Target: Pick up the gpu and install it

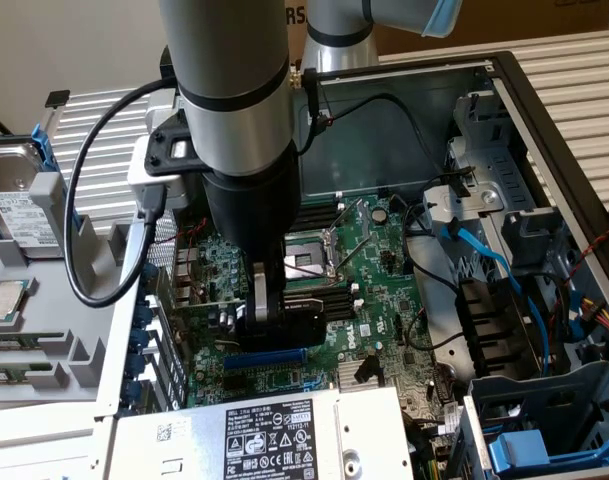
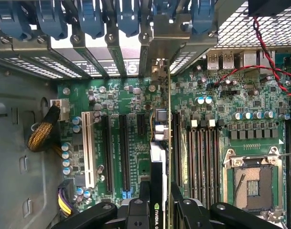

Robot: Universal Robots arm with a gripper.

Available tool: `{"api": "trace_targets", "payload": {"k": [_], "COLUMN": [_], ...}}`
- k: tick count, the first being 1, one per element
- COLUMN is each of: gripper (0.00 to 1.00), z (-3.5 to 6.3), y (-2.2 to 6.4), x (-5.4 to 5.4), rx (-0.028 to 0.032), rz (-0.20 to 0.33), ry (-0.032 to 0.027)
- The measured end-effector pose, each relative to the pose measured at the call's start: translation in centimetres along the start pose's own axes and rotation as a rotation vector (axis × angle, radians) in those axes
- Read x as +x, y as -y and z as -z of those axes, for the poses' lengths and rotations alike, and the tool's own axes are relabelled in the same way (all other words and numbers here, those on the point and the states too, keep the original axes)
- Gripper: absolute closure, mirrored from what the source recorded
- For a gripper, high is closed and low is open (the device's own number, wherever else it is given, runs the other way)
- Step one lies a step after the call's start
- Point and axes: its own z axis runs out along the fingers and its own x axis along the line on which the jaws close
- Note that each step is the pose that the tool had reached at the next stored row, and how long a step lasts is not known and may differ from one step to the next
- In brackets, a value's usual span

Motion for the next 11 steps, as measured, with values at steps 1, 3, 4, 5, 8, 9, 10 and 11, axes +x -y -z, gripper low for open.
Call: {"api": "trace_targets", "payload": {"k": [1, 3, 4, 5, 8, 9, 10, 11], "gripper": [0.73, 0.73, 0.73, 0.73, 0.73, 0.73, 0.73, 0.73], "z": [-0.02, -0.03, -0.05, -0.06, -0.1, -0.11, -0.13, -0.15], "y": [0.0, 0.0, -0.01, -0.01, -0.06, -0.07, -0.07, -0.08], "x": [0.0, 0.0, 0.0, 0.01, 0.01, 0.01, 0.01, 0.01], "rx": [0.0005, 0.0013, 0.0015, 0.0015, 0.0014, 0.0014, 0.0014, 0.0013], "rz": [0.0, 0.0, 0.0, 0.0, 0.0, 0.0, 0.0, 0.0], "ry": [0.001, 0.0025, 0.0032, 0.0035, 0.0047, 0.0054, 0.0061, 0.0069]}}
